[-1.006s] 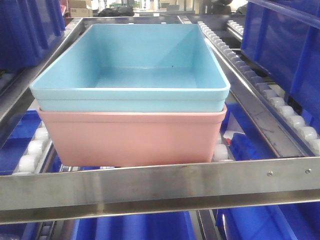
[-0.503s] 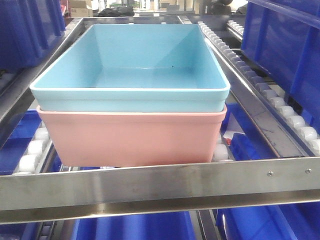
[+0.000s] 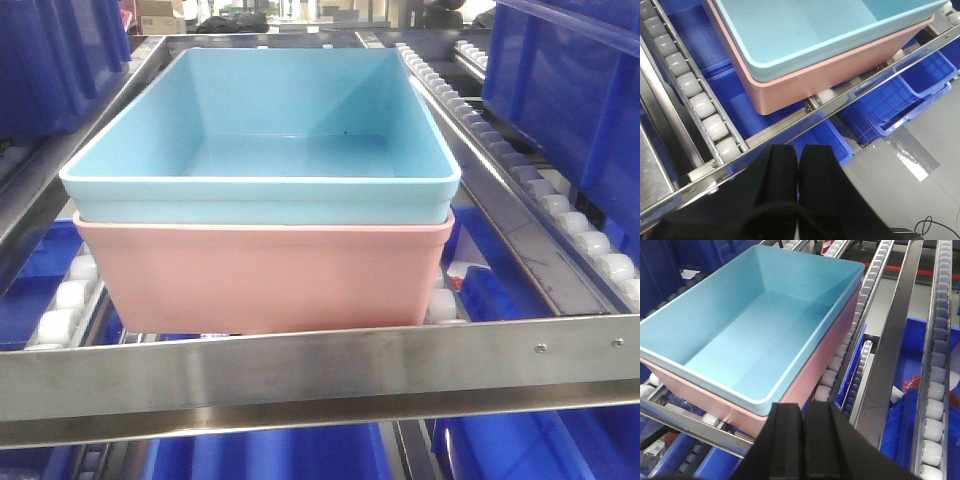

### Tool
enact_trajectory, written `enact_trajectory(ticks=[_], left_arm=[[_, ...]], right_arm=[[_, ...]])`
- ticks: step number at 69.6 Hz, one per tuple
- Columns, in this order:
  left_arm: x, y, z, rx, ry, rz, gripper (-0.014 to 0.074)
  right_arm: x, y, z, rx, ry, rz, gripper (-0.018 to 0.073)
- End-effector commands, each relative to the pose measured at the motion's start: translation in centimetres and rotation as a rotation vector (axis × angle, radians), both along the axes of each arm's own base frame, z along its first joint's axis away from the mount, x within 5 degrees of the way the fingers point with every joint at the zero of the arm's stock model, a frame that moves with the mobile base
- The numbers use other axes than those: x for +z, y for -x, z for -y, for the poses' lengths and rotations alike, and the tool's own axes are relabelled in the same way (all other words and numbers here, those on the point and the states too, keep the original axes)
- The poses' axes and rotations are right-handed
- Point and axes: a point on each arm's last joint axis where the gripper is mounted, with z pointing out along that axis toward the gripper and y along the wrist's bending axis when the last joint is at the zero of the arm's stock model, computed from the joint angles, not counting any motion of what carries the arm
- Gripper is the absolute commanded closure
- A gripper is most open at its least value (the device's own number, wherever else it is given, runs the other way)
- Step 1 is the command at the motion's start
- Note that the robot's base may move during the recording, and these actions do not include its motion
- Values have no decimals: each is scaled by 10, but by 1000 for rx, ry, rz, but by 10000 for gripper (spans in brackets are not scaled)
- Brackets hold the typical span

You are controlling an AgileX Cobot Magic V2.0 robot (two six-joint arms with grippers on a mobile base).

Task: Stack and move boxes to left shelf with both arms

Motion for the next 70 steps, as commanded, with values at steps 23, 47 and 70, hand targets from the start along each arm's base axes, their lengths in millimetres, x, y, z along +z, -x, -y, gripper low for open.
enact_trajectory(ticks=[23, 47, 70], left_arm=[[-3, 13, 6, -213, 161, 213, 601], [-68, 27, -53, 174, 282, 566, 601], [-83, 36, -79, 522, 181, 615, 601]], right_arm=[[15, 1, -4, 48, -28, 88, 504], [15, 1, -4, 48, -28, 88, 504], [15, 1, -4, 48, -28, 88, 504]])
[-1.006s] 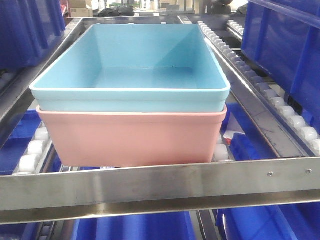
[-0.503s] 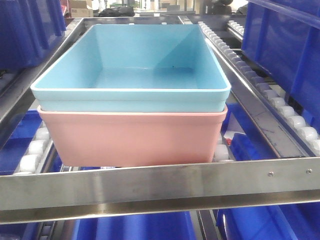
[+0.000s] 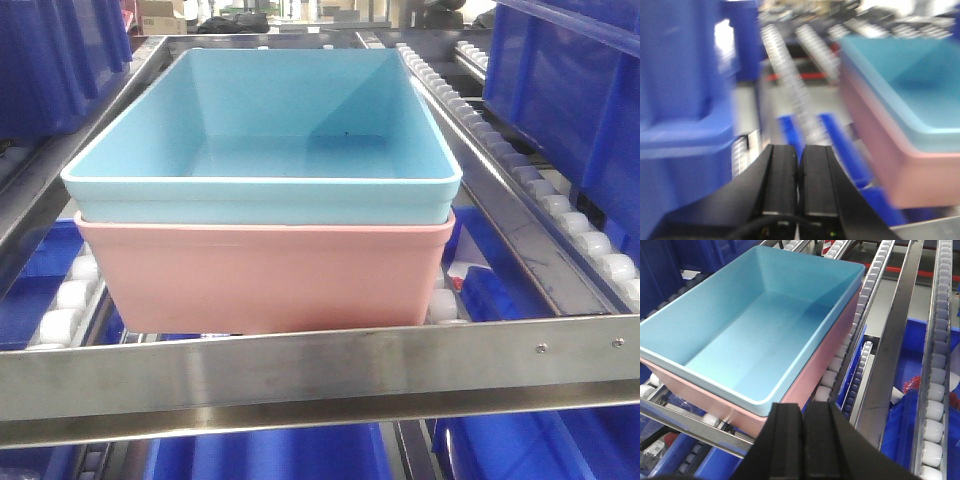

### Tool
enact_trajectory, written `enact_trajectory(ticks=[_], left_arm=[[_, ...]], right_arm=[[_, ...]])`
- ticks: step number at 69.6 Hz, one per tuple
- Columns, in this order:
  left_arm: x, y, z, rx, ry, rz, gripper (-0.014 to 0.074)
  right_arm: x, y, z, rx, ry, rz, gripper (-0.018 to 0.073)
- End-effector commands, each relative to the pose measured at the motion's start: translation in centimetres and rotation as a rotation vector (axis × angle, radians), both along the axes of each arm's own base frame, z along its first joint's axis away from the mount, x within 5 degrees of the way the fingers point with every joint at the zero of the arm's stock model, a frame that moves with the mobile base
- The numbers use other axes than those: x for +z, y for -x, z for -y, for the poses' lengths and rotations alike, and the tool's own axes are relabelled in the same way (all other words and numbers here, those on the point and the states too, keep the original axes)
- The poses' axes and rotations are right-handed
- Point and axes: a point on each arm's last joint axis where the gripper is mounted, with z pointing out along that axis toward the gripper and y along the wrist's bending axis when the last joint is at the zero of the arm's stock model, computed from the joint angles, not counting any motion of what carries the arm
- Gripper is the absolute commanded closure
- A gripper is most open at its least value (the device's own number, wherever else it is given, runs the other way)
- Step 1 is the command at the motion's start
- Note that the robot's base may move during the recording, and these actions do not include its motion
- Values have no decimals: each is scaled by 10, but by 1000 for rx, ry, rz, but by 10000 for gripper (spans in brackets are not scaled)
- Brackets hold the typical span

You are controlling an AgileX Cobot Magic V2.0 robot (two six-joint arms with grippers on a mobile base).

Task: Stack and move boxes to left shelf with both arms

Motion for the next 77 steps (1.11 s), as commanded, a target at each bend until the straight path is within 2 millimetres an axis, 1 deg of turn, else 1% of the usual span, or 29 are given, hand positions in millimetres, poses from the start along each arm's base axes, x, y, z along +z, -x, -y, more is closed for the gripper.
enact_trajectory(ticks=[1, 11, 77], left_arm=[[-3, 0, -4, 68, 7, 44, 601], [-3, 0, -7, 117, 6, 44, 601], [-3, 0, -7, 117, 6, 44, 601]], right_arm=[[15, 1, -4, 48, -28, 85, 504], [15, 1, -4, 48, -28, 85, 504], [15, 1, -4, 44, -31, 78, 504]])
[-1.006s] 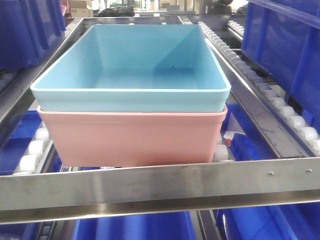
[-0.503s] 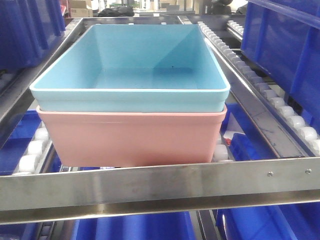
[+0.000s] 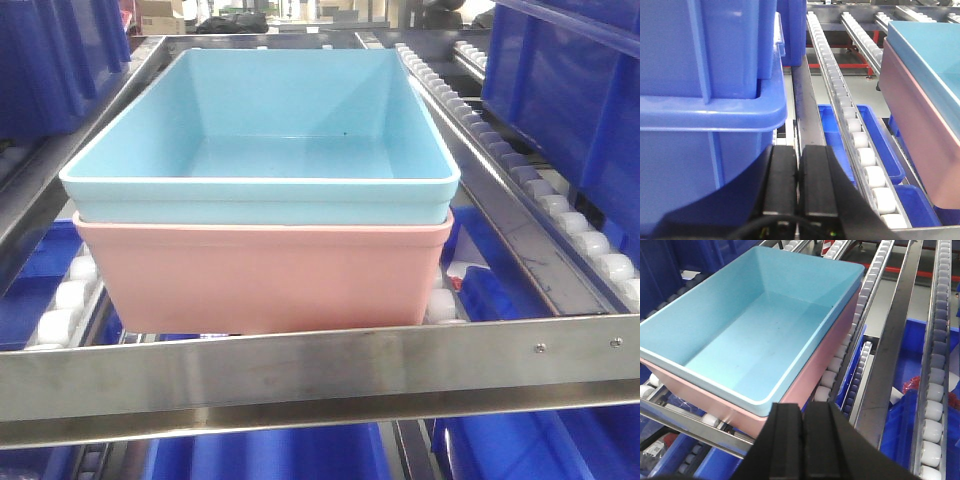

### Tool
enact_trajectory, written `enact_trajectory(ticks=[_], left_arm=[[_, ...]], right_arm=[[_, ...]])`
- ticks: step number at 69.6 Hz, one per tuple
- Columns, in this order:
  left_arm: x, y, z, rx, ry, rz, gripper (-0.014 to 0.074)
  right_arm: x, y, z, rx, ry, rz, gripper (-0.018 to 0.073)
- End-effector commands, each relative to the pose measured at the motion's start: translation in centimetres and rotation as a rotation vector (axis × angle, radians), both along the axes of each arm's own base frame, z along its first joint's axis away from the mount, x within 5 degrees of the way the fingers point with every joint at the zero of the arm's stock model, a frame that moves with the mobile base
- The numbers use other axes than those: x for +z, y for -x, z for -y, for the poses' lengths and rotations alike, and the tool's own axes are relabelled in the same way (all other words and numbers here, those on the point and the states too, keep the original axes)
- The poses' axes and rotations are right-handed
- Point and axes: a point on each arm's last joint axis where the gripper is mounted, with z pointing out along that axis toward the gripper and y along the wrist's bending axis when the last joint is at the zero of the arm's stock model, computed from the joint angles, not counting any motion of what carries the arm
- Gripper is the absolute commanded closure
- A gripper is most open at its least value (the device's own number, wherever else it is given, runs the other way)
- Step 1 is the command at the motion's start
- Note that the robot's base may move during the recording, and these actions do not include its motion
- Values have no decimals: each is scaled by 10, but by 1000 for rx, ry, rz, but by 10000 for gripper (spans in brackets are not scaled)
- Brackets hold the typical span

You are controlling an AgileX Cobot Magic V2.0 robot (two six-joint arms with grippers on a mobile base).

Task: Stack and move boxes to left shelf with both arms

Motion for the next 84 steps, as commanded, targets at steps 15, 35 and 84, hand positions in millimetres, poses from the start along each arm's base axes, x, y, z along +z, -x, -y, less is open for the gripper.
enact_trajectory(ticks=[15, 35, 84], left_arm=[[0, 0, -1, 10, 7, 71, 601], [0, 0, -1, 10, 7, 71, 601], [-1, 0, -1, 10, 7, 67, 601]], right_arm=[[5, -1, 5, -18, 30, -15, 504], [-20, 16, 47, -308, 39, 155, 504], [-87, 48, 62, -467, -53, 244, 504]])
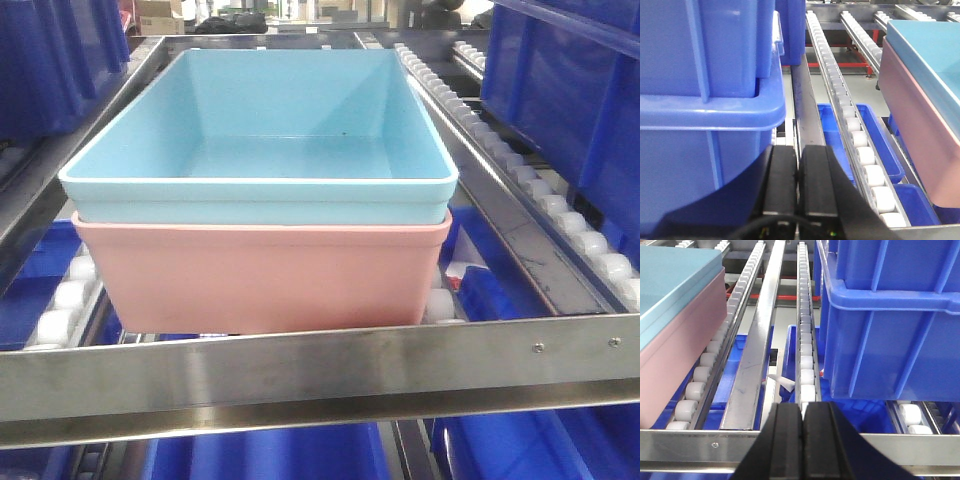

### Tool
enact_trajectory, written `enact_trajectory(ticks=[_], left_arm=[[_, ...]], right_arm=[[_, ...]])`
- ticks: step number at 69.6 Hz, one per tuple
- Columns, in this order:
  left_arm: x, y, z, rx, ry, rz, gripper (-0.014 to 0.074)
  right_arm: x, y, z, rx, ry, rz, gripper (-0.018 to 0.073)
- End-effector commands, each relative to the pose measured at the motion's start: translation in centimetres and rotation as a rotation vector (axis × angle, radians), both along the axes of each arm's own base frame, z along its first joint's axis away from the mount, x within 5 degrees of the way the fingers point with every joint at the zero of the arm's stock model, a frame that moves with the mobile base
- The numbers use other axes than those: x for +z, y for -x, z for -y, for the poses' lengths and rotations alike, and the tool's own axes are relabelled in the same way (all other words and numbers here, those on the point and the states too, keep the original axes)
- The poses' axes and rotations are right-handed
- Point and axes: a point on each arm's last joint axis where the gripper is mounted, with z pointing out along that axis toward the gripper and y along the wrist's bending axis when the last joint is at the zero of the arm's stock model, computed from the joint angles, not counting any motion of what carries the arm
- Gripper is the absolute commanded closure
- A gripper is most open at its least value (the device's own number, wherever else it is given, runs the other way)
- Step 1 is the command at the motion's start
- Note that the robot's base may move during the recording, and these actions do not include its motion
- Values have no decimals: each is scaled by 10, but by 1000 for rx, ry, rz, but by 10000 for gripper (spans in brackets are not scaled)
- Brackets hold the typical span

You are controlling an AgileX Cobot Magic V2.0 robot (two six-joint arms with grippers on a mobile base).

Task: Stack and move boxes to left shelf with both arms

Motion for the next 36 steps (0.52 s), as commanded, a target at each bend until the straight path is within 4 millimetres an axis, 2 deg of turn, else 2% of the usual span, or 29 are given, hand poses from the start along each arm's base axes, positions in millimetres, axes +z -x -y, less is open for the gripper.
enact_trajectory(ticks=[1, 36], left_arm=[[0, 0, -1, 10, 7, 69, 601], [0, 0, -1, 10, 7, 69, 601]], right_arm=[[8, 0, 2, -21, -7, 89, 504], [8, 0, 2, -21, -7, 89, 504]])
